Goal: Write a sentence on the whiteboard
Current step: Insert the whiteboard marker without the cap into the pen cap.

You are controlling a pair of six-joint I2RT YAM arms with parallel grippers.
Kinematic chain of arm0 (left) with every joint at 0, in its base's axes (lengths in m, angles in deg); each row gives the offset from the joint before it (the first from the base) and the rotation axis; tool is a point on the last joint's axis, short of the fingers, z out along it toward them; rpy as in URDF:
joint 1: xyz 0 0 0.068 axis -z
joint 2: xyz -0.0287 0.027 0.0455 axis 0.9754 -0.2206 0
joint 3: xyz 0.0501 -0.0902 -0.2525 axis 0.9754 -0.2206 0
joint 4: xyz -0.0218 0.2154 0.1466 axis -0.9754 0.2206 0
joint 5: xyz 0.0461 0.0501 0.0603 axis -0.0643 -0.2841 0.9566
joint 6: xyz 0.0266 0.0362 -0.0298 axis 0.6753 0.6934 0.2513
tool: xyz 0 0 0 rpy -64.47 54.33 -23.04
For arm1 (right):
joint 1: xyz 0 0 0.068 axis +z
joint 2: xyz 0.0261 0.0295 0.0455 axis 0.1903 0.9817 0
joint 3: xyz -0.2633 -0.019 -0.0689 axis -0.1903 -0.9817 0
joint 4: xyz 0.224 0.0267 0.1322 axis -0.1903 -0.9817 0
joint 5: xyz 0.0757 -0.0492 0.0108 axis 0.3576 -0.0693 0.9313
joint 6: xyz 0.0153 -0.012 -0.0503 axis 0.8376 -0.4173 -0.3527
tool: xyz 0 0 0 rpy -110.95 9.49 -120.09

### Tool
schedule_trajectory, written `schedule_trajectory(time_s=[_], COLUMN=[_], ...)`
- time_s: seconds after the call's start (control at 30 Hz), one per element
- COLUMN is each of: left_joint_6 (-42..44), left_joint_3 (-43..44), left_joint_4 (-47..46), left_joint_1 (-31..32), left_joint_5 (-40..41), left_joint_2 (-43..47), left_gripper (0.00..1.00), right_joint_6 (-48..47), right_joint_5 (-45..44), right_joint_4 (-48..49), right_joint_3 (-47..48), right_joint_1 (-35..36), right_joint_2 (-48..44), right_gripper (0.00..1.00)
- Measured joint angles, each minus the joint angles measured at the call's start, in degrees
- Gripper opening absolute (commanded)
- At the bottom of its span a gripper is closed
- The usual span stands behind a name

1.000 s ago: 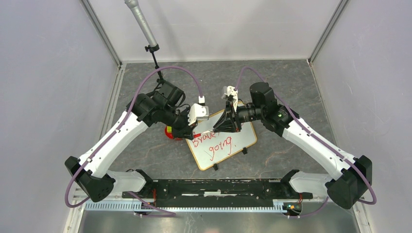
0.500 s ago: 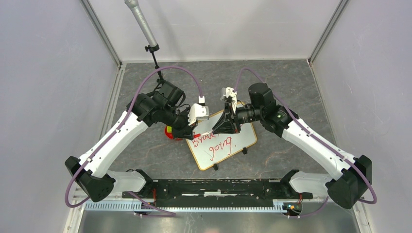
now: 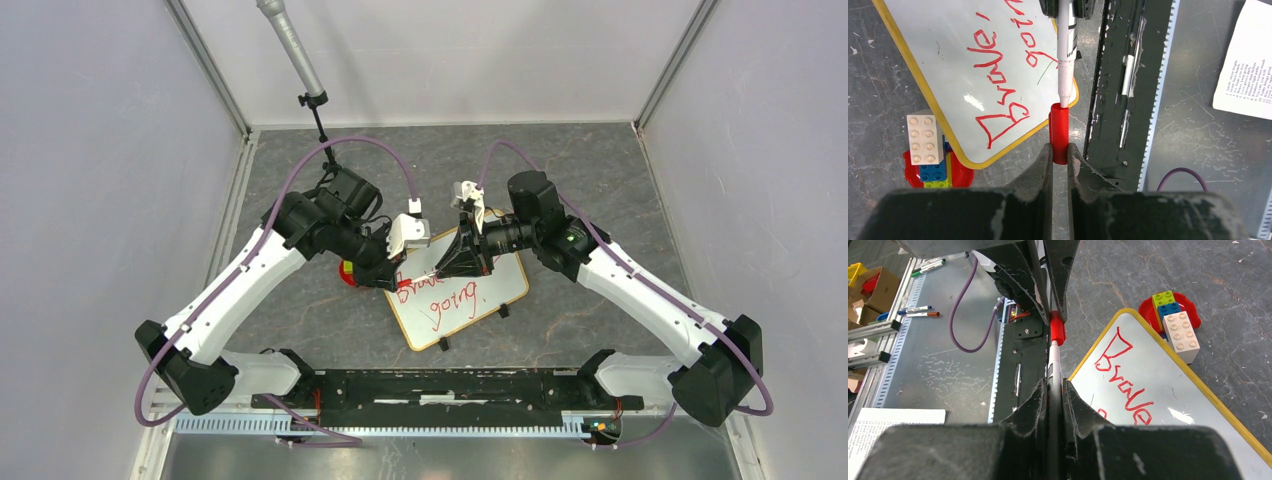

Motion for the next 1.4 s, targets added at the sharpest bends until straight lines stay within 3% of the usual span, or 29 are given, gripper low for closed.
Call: schedule_trajectory(time_s=[1.07,1.4], left_joint_6=[-2.1,-8.2], left_joint_3=[-1.2,-1.2], left_joint_4=[-4.5,-6.6], left_joint_1=[-0.3,-0.3], left_joint_5=[-6.3,-6.3], left_joint_2=[3.7,1.4], left_gripper=[0.02,0.02], right_joint_6=[6.1,6.0], right_joint_5=[5.2,4.0], right_joint_4=[5.8,5.3], right_joint_3=[-1.0,-1.1], right_joint_1=[-0.8,-0.7], right_joint_2=[0.1,1.2], right_gripper=[0.0,0.0])
